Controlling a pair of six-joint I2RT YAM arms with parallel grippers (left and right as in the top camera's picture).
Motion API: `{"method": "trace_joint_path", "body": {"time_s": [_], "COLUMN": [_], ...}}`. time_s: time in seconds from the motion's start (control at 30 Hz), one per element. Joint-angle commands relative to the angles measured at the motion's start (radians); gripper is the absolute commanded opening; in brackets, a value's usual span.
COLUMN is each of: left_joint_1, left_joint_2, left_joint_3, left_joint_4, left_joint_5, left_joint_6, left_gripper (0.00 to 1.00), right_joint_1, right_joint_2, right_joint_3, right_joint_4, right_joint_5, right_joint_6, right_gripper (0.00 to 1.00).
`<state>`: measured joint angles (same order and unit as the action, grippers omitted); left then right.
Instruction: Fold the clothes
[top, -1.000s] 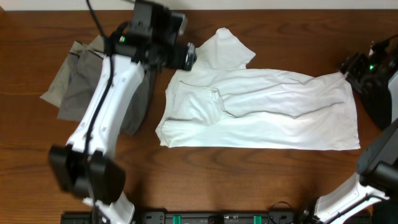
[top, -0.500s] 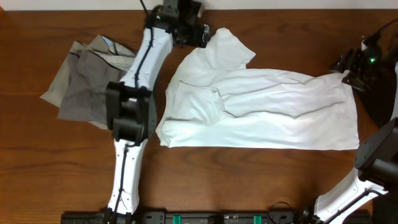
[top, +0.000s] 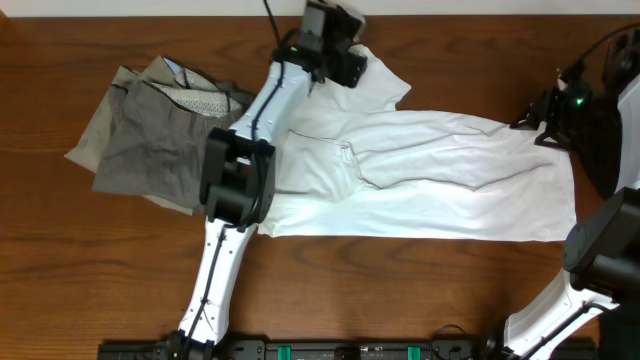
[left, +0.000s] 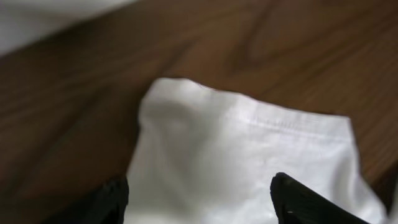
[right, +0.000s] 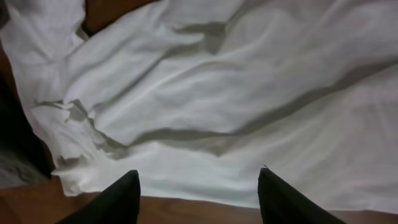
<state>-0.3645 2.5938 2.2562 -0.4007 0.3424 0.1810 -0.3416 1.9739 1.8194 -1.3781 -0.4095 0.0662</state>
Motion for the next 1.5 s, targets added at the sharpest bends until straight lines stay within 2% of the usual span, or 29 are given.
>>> {"method": "trace_joint_path", "body": {"time_s": [0.0, 0.3, 0.43, 0.57, 0.67, 0.77, 1.13, 1.47], "left_joint_1": [-0.013, -0.008, -0.008, -0.008, -0.007, -0.008, -0.013, -0.062], "left_joint_2": [0.051, 0.077, 0.089, 0.09, 0.085, 0.055, -0.184, -0.267], "left_joint_3": [0.021, 0.021, 0.021, 0.021, 0.021, 0.022, 0.028, 0.028], "left_joint_4": [0.013, 0.041, 0.0, -0.041, -0.067, -0.094, -0.301, -0.629], "left_joint_5": [-0.101, -0.127, -0.126, -0.126, -0.115, -0.11, -0.106, -0.106], "left_joint_6": [0.064, 0.095, 0.095, 0.095, 0.095, 0.091, 0.091, 0.09], "left_gripper": [0.73, 0.7, 0.61, 0.45, 0.23, 0.06, 0.06, 0.06], "right_joint_1": [0.028, 0.06, 0.065, 0.066, 0.066, 0.066, 0.066, 0.066], "right_joint_2": [-0.02, -0.019, -0.02, -0.02, -0.02, -0.02, -0.02, -0.02], "right_joint_3": [0.015, 0.015, 0.015, 0.015, 0.015, 0.015, 0.014, 0.014], "right_joint_4": [-0.014, -0.036, -0.036, -0.036, -0.036, -0.032, 0.01, 0.035], "right_joint_5": [0.031, 0.047, 0.047, 0.047, 0.047, 0.048, 0.047, 0.047], "right_joint_6": [-0.019, -0.029, -0.031, -0.031, -0.031, -0.031, -0.038, -0.038], "right_gripper": [0.59, 0.55, 0.54, 0.53, 0.52, 0.52, 0.52, 0.52]}}
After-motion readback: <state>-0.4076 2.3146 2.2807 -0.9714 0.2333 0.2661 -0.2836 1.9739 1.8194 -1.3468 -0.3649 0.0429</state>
